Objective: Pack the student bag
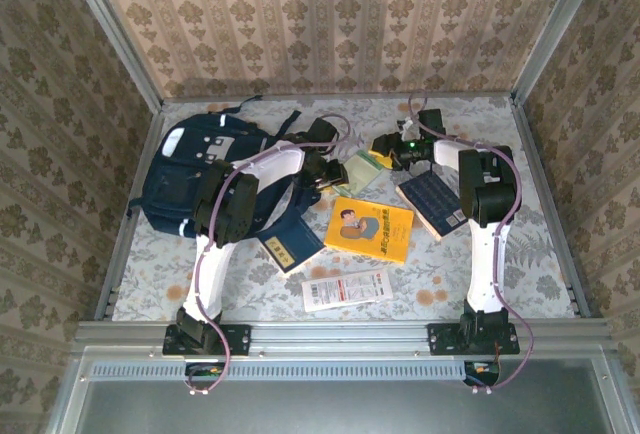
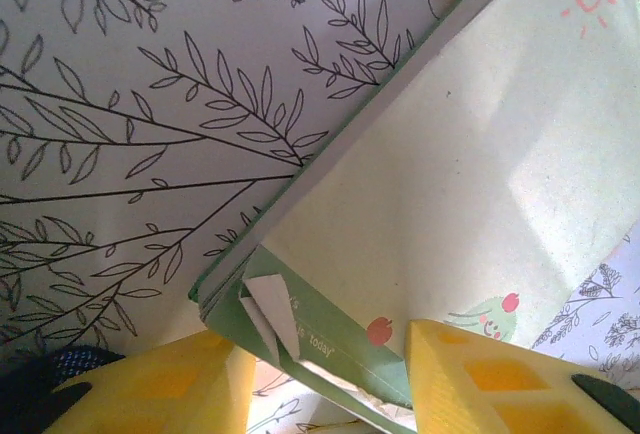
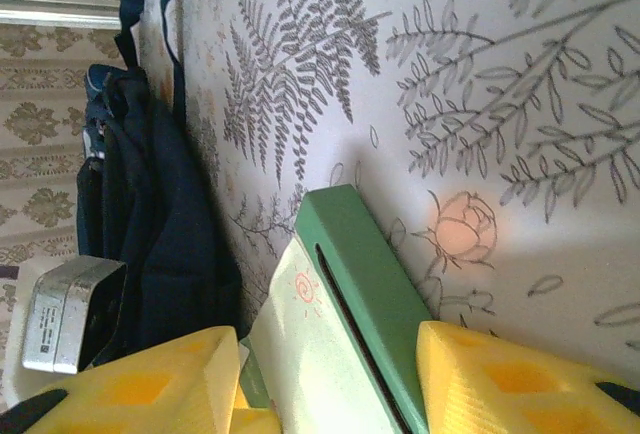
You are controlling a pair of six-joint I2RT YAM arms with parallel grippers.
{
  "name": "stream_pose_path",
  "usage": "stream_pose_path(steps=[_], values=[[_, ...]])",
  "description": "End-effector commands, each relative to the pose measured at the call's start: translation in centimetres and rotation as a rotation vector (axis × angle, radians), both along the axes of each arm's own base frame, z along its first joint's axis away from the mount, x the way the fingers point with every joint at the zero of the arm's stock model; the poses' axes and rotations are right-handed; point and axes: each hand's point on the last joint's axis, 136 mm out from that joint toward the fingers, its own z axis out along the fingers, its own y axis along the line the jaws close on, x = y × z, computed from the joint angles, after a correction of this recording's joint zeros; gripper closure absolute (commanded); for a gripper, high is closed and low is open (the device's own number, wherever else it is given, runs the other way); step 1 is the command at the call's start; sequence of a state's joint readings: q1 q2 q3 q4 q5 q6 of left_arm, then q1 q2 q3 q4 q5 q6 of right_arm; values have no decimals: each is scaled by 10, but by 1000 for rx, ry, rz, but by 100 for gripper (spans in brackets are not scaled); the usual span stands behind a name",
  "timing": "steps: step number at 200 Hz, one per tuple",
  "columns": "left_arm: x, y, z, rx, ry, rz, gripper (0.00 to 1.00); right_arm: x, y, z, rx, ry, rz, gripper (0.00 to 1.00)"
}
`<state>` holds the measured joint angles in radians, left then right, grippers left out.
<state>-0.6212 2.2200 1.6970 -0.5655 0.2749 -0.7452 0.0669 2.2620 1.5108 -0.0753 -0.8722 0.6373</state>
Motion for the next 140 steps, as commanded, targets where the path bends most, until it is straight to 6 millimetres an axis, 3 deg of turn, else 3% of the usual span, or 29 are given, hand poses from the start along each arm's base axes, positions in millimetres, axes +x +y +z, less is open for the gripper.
stream_pose_path(steps=[1, 48, 79, 119, 140], values=[[-2, 10, 1, 32, -7, -9, 57, -26, 12, -2, -17, 82, 77, 49], [3, 10, 5, 41, -28, -20, 58, -52, -1, -20, -391, 90, 198, 43], [3, 9, 6, 42, -29, -27, 59, -58, -7, -36, -538, 97, 227, 41], [3, 8, 5, 40, -28, -36, 60, -63, -14, -41, -684, 76, 271, 39], [3, 7, 6, 37, -30, -40, 60, -72, -4, -44, -726, 72, 330, 38]])
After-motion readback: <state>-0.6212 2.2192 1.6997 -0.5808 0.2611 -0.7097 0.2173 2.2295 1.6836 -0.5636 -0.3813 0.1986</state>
